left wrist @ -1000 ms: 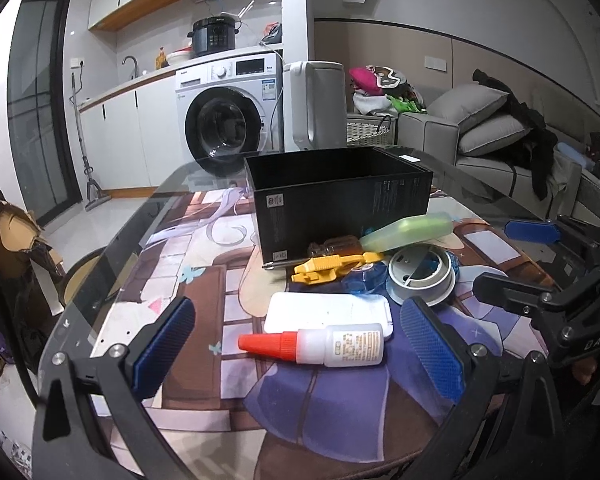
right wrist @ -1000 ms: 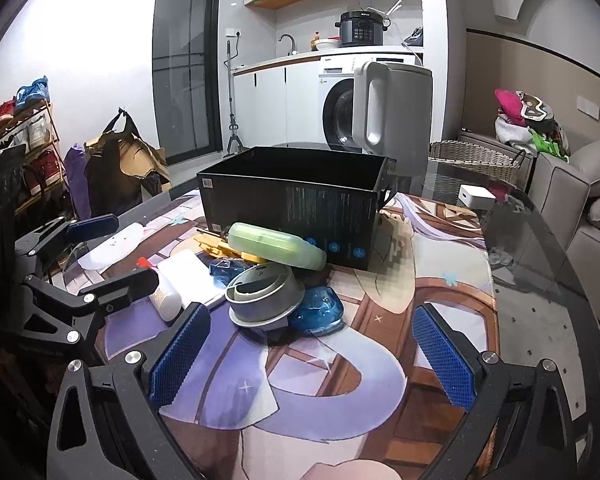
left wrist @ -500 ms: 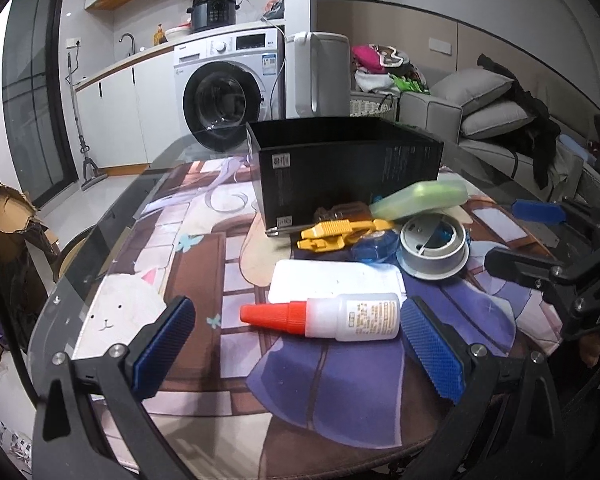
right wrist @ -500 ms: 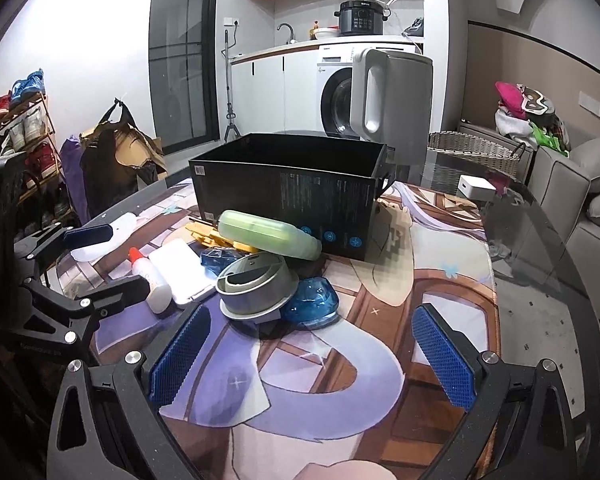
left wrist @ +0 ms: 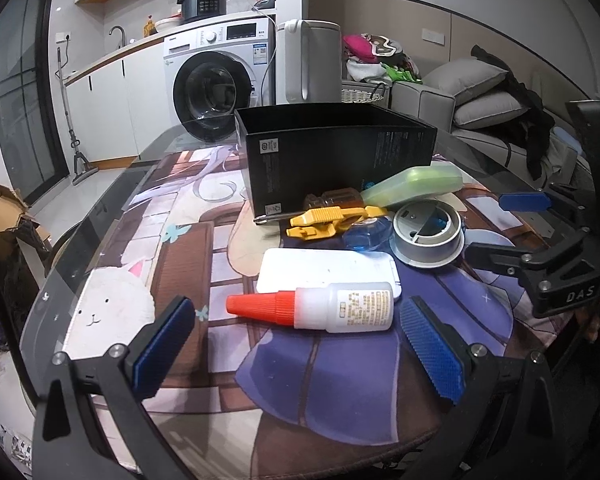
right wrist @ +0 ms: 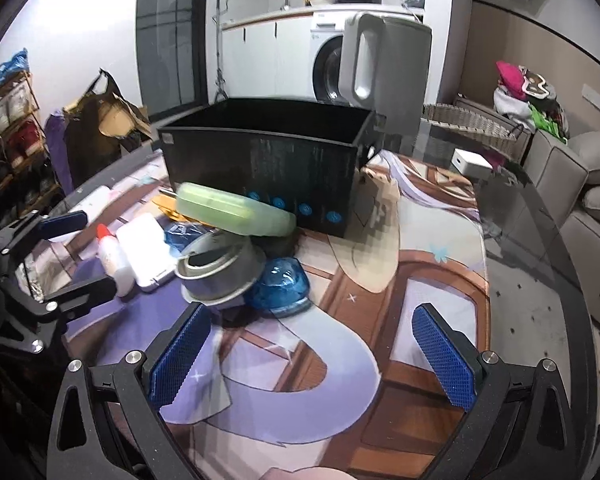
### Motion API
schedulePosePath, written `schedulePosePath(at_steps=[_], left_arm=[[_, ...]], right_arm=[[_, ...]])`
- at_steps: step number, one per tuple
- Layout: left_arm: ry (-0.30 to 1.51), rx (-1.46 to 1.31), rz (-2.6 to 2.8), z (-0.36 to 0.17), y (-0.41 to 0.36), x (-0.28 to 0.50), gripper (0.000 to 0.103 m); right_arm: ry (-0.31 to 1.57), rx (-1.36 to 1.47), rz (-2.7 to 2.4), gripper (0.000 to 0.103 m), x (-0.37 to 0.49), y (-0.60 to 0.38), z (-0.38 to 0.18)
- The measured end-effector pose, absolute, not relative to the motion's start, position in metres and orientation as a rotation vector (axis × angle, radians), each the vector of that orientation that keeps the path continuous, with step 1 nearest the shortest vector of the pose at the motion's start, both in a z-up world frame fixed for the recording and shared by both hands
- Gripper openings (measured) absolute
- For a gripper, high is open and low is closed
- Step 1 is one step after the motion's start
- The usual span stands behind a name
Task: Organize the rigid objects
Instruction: 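Close the right gripper on the blue glass bottle, then close the left gripper on the red-capped white glue bottle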
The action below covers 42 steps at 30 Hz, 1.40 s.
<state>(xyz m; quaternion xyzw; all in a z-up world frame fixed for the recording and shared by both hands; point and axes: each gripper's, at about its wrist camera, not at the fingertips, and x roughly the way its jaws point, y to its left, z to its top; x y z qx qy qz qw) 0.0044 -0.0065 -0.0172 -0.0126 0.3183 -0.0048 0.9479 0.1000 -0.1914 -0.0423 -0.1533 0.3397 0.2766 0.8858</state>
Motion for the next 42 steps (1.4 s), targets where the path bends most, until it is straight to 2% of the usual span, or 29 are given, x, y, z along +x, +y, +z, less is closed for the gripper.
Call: schedulePosePath(at_steps=[12, 14, 17, 20, 23, 24, 42], left_arm=[[0.680, -0.032, -0.012, -0.023, -0.004, 0.009, 0.103], [0.681, -0.036, -0.015, -0.023, -0.003, 0.009, 0.103], [0.683, -0.037, -0.015, -0.023, -0.003, 0.009, 0.103], [0.681, -0.039, -0.018, -0.023, -0.003, 0.009, 0.103], [0.680, -0.037, -0.017, -0.024, -0.002, 0.009, 0.103], [0.680, -0.037, -0.018, -0.024, -0.002, 0.009, 0.103], [0.670, -0.045, -0.056, -0.022, -0.004, 0.009, 0.101]], right_arm=[[0.797, -0.374, 0.619, 0.103, 0.113, -0.171, -0.051], [0.809, -0.369, 0.637, 0.100, 0.114, -0.170, -0.050], [0.814, -0.362, 0.673, 0.092, 0.113, -0.167, -0.050], [0.808, -0.355, 0.713, 0.081, 0.112, -0.166, -0.049], [0.793, -0.361, 0.744, 0.066, 0.109, -0.165, -0.048], [0.787, -0.362, 0.752, 0.059, 0.108, -0.164, -0.047], [0.758, -0.303, 0.709, 0.058, 0.086, -0.190, -0.049]])
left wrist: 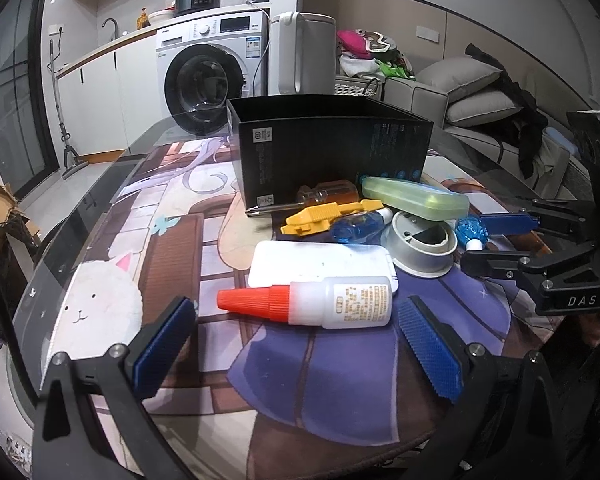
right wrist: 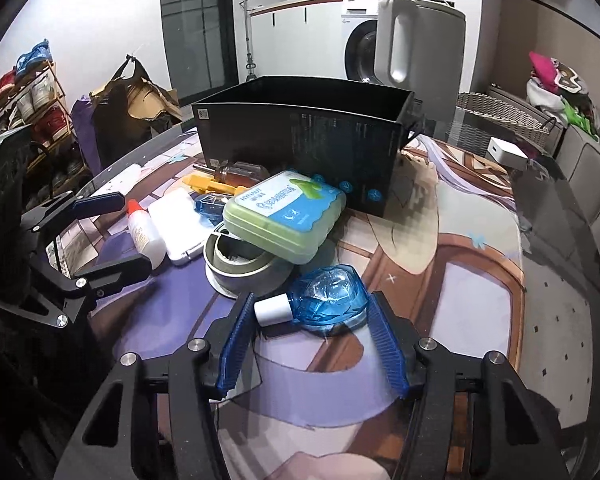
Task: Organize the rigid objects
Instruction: 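Close the left gripper on the red-capped white glue bottle, then carry the blue bottle with the right tool while the left carries the glue bottle over the black box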
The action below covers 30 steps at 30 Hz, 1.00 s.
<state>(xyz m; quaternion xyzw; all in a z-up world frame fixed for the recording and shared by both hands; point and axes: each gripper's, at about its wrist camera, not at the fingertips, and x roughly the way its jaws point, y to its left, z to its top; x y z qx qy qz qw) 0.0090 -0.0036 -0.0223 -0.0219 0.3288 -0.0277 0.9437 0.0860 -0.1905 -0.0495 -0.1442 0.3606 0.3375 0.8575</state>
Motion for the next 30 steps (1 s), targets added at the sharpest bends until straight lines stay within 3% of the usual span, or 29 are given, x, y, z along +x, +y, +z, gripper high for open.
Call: schedulePosePath(at_steps=[2, 4, 30], left_arm=[[0.673, -0.045, -0.062, -0.023, -0.004, 0.009, 0.090], [0.674, -0.043, -0.063, -0.023, -0.005, 0.009, 0.085], [0.575, -0.043, 0.000, 0.006, -0.003, 0.008, 0.085]], right_arm=[[0.754, -0.307, 0.708, 0.058, 0.084, -0.190, -0.049], [0.752, -0.307, 0.706, 0.058, 0.084, -0.191, -0.050], [0.643, -0.228, 0.726, 0.058, 0.084, -0.204, -0.016]])
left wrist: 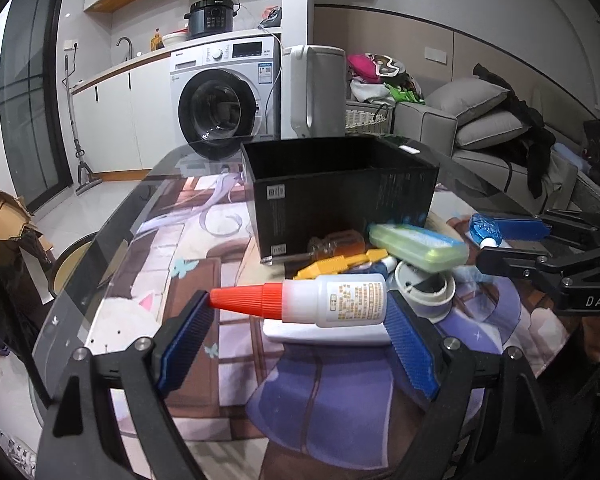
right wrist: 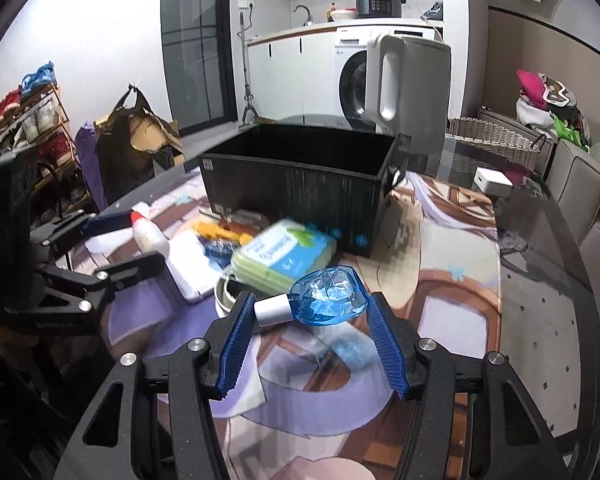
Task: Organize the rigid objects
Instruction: 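Carry the blue bottle with the right tool while the left carries the glue bottle over the black box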
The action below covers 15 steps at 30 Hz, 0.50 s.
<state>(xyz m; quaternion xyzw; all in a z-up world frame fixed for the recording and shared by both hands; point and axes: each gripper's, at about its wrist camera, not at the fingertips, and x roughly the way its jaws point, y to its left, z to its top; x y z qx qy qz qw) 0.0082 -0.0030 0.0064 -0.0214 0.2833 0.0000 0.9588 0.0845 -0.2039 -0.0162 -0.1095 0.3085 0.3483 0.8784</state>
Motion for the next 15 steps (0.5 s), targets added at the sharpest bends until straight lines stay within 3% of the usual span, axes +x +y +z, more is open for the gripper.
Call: schedulePosePath(at_steps=[15], left_arm=[[0.511, -0.020, -0.005, 0.037, -0.012, 0.022, 0.085]], right_arm=[[0.577, -0.204, 0.736, 0.058, 0.092, -0.203, 0.008]])
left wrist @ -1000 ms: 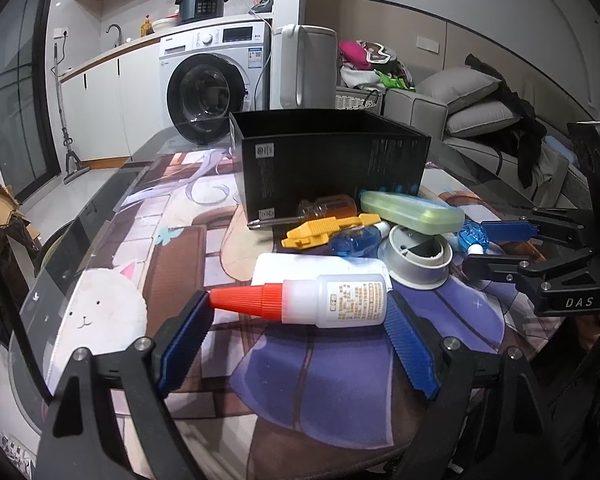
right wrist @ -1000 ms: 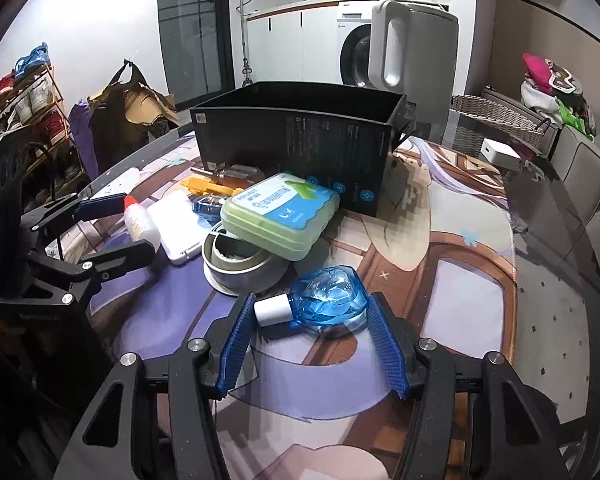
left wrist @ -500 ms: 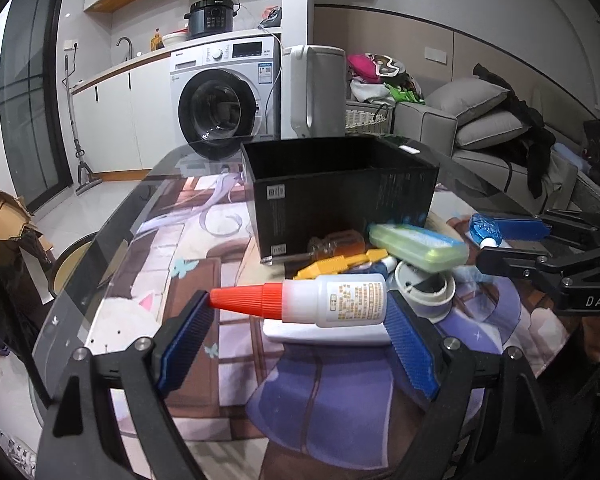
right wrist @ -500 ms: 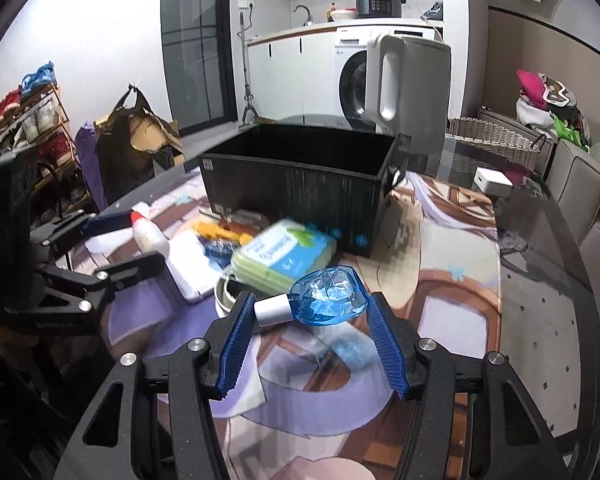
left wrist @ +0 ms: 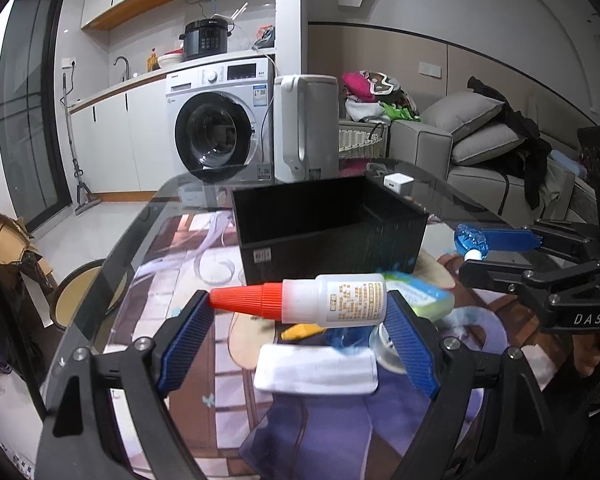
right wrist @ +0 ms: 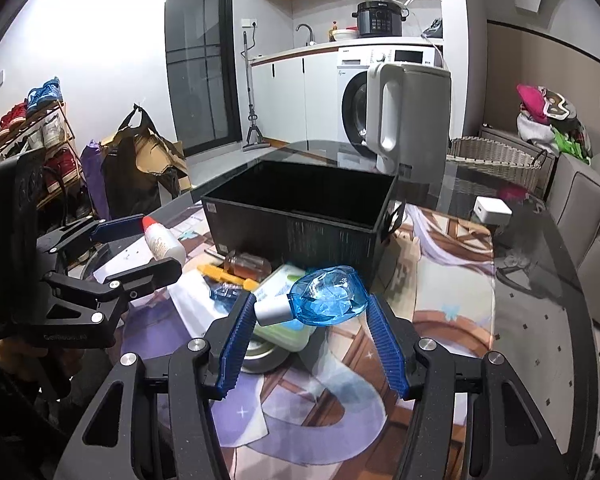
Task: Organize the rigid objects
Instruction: 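Carry the blue bottle with the right tool while the left carries the glue bottle over the black box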
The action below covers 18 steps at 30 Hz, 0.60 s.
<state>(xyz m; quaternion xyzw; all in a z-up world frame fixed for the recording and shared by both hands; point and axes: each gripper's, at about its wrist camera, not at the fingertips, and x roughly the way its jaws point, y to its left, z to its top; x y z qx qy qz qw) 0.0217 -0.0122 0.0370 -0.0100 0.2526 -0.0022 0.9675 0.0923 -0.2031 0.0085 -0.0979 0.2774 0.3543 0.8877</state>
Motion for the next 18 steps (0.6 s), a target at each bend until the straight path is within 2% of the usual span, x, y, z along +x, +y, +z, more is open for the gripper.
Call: schedulePosePath(at_steps=[18], left_arm=[[0.464, -0.005, -0.003, 0.062, -0.018, 0.039, 0.085]], right_arm=[[0.500, -0.202, 0.738, 0.058, 0.106, -0.205, 0.045]])
